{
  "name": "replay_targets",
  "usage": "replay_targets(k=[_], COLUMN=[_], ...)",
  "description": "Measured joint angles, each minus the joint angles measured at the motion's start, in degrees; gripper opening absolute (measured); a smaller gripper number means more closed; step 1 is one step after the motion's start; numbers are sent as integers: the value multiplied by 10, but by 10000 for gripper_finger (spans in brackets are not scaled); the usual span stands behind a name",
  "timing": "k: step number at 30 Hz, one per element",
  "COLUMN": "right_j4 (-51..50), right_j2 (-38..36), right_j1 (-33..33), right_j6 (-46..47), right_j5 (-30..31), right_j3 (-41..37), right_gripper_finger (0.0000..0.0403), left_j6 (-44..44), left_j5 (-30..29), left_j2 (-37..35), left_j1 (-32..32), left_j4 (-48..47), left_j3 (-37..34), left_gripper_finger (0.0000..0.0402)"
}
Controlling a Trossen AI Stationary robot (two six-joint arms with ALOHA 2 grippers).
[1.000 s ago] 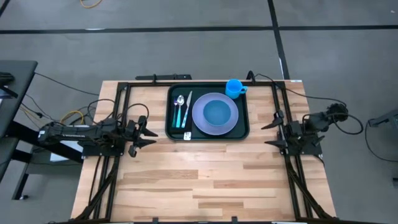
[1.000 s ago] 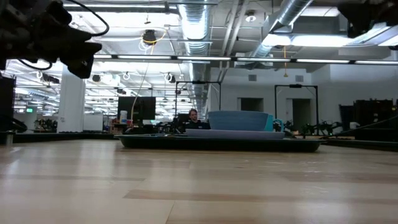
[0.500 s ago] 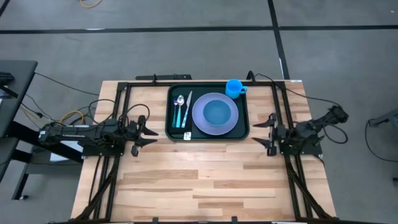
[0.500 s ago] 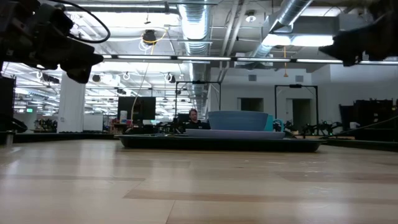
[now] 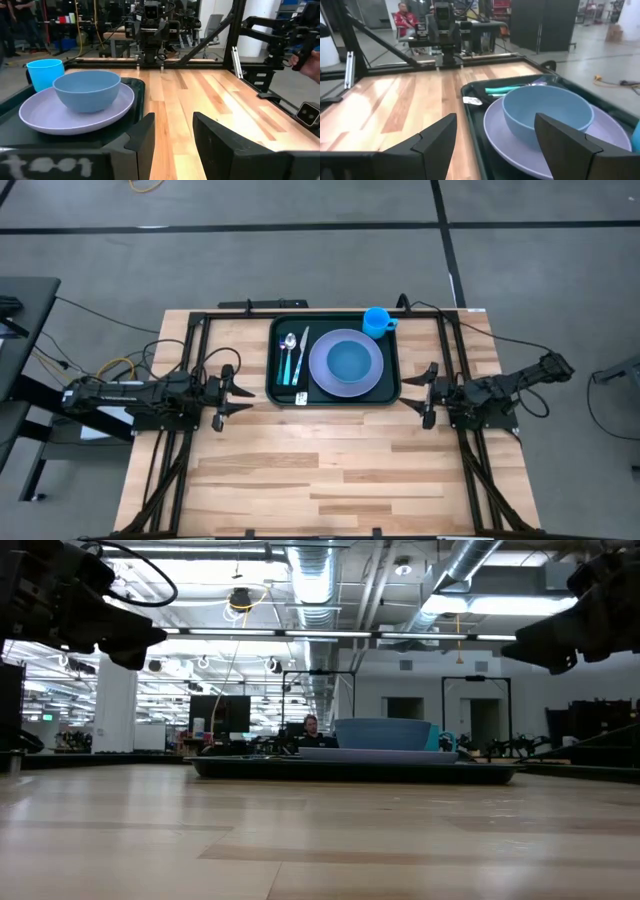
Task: Set up tray
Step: Return to Home Position
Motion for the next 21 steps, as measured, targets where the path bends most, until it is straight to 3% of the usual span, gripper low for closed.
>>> replay_targets(k=[7,21], right_j4=[0,-1], right_j2=[7,7], right_j1=[0,0], right_j6=[45,-9], right_j5=[-1,-2], right_j3=[0,0], right_gripper_finger=[260,260], left_j6=[12,-14], left_j5=[-11,-24], left_j2=[0,1], left_j1=[0,0], left_j4=[13,-36], left_j3=[0,0], left_gripper_finger=[121,121])
